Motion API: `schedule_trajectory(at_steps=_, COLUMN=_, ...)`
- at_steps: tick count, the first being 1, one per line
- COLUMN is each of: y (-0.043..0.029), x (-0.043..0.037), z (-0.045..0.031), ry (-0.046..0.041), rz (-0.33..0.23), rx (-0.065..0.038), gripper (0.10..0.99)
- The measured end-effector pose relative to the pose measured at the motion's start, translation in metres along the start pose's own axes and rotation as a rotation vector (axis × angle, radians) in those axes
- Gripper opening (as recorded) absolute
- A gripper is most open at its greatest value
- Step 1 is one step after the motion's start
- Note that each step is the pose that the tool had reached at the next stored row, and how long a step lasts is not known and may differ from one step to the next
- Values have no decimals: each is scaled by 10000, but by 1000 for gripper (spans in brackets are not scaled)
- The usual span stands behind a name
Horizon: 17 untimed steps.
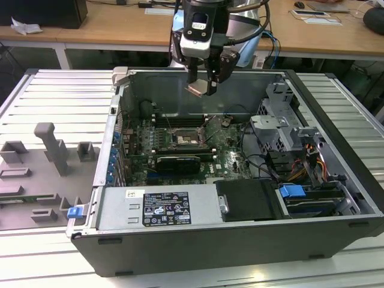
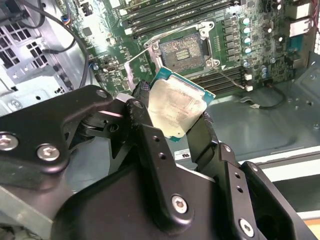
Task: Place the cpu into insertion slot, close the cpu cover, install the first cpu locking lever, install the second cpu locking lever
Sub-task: 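Place the cpu into insertion slot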
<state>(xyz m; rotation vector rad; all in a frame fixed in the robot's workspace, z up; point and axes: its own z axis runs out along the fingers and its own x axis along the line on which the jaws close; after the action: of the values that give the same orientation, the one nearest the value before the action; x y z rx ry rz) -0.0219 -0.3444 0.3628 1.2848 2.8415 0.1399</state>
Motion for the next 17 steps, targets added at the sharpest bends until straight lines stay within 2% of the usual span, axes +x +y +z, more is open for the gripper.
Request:
schedule_trajectory(at_steps=12, y=-1, x=0, z=11, ry=-136, rz=1511, rx=-28, gripper=541)
schedule_trajectory(at_steps=17, y=-1, x=0, z=15, ry=-178, rz=1965, rx=-36, gripper=541)
